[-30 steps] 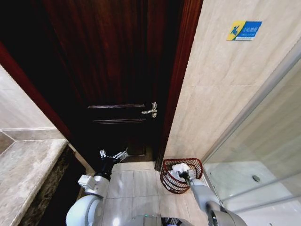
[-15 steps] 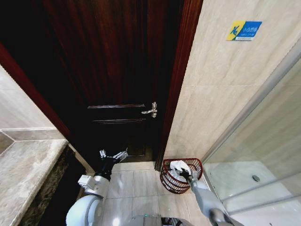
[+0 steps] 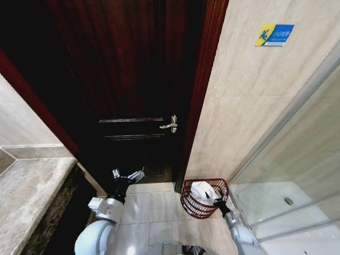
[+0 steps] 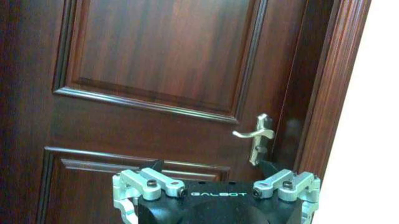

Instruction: Discard the used towel into the hamper.

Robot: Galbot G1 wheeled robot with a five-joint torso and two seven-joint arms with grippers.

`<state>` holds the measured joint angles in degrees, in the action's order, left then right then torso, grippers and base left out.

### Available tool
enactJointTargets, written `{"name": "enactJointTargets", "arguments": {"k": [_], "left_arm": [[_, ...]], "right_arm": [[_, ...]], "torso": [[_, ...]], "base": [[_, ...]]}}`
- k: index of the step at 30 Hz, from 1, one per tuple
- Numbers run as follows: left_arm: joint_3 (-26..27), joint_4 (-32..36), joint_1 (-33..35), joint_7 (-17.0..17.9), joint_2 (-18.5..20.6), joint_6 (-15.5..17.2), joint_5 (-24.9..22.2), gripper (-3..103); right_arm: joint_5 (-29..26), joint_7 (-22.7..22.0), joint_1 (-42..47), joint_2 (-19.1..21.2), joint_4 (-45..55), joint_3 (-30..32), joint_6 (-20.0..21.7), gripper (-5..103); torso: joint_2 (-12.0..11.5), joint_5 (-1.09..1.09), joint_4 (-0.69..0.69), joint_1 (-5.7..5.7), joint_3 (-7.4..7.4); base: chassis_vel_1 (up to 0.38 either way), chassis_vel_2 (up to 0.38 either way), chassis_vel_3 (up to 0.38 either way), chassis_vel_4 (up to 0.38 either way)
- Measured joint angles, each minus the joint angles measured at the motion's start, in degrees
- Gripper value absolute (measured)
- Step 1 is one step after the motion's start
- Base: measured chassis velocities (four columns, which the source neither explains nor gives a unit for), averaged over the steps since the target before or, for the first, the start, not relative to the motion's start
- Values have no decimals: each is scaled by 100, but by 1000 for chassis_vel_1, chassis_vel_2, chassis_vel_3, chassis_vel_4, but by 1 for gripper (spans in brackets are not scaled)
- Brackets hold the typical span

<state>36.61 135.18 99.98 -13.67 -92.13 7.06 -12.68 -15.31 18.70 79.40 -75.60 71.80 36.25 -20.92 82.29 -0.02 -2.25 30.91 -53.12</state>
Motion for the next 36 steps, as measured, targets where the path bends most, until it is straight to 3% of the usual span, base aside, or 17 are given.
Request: {"name": "enactJointTargets", "arguments": {"k": [9, 16, 24, 27, 33, 36], "left_arm": [[-1, 0, 0, 0, 1, 0, 0, 100], [0, 0, 0, 0, 0, 0, 0, 100], [0, 0, 0, 0, 0, 0, 0, 100], [0, 0, 0, 0, -1, 0, 0, 100], [0, 0, 0, 0, 0, 0, 0, 100], [0, 0, 0, 0, 0, 0, 0, 100]], "right_arm": [[-81, -219, 978, -83, 1903, 242, 84, 100], [-24, -561, 2075, -333, 4084, 655, 130, 100], [-190, -960, 2559, -633, 5563, 1150, 178, 100], [-225, -980, 2670, -916, 6263, 1406, 151, 100], [-344, -777, 2894, -1097, 6846, 1771, -321, 100], [-377, -668, 2873, -1092, 6937, 1837, -344, 100]], "torso": [[0, 2, 0, 1, -1], [0, 0, 1, 1, 0], [-1, 2, 1, 2, -1], [-1, 1, 0, 2, -1], [-1, 1, 1, 1, -1], [-1, 2, 1, 1, -1]], "base": [[0, 0, 0, 0], [0, 0, 0, 0], [0, 0, 0, 0], [0, 0, 0, 0], [0, 0, 0, 0], [0, 0, 0, 0]]}}
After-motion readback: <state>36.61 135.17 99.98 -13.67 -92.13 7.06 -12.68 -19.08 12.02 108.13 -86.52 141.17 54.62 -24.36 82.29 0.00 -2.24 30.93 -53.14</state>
